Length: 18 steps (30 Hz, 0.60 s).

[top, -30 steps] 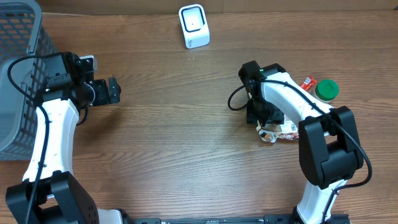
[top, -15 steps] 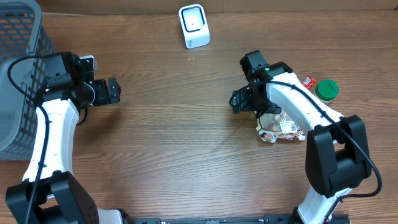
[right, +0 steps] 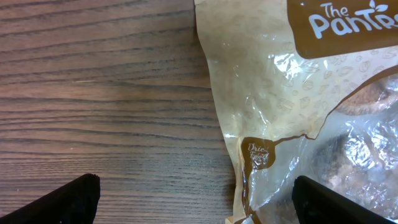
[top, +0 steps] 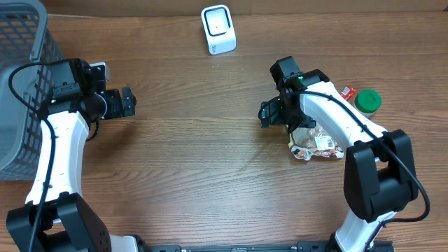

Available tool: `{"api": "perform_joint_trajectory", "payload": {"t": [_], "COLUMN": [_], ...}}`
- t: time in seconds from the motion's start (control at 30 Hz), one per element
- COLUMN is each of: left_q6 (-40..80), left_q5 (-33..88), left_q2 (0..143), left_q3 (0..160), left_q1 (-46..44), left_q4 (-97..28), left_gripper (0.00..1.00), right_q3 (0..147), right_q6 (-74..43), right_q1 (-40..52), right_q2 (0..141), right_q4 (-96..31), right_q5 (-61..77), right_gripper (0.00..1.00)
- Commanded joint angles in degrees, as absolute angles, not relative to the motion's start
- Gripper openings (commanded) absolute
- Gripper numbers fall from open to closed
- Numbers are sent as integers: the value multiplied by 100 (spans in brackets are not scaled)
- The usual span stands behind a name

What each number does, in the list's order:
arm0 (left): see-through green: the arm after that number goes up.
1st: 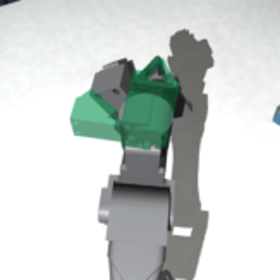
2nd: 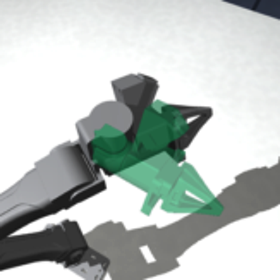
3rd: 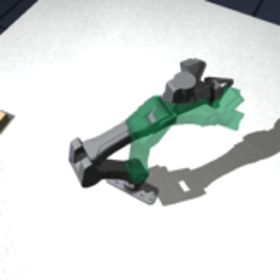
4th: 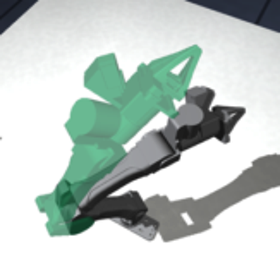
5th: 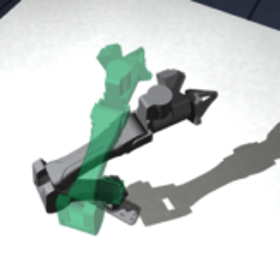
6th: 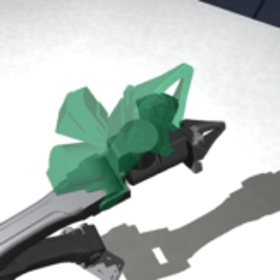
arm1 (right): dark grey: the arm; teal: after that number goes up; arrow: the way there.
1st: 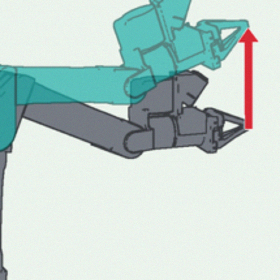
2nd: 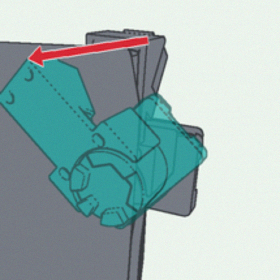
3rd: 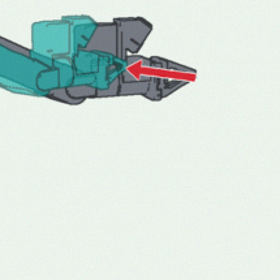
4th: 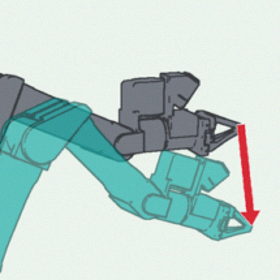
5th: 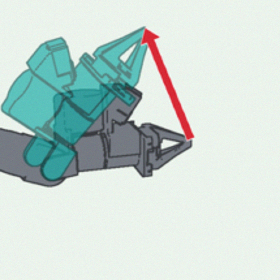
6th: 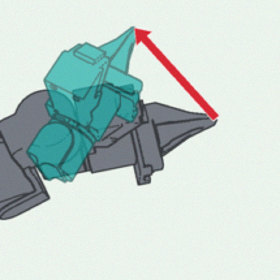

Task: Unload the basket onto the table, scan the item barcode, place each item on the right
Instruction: 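Release the bread bag and lift the right gripper away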

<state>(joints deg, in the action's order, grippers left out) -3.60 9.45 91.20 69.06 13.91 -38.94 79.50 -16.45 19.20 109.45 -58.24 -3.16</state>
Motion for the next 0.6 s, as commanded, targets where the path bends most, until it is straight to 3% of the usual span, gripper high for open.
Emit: {"api": "perform_joint_trajectory", "payload": {"t": [0.0,0.57], "left_q6": [-429,-429], "left_q5": [993,991], "left_q2": [9150,9150], "left_q3": [6987,6987], "left_q1": [1385,1382], "left_q4": [-3874,-3874], "left_gripper": [99,100], "right_q3": [8058,8058], "right_q6": [-1603,-1603], "right_q1": [1898,1898], "right_q2": [10792,10840], "right_q4": [-5808,-5728], "right_q5": [-287,-285], "right_gripper": [100,100]}}
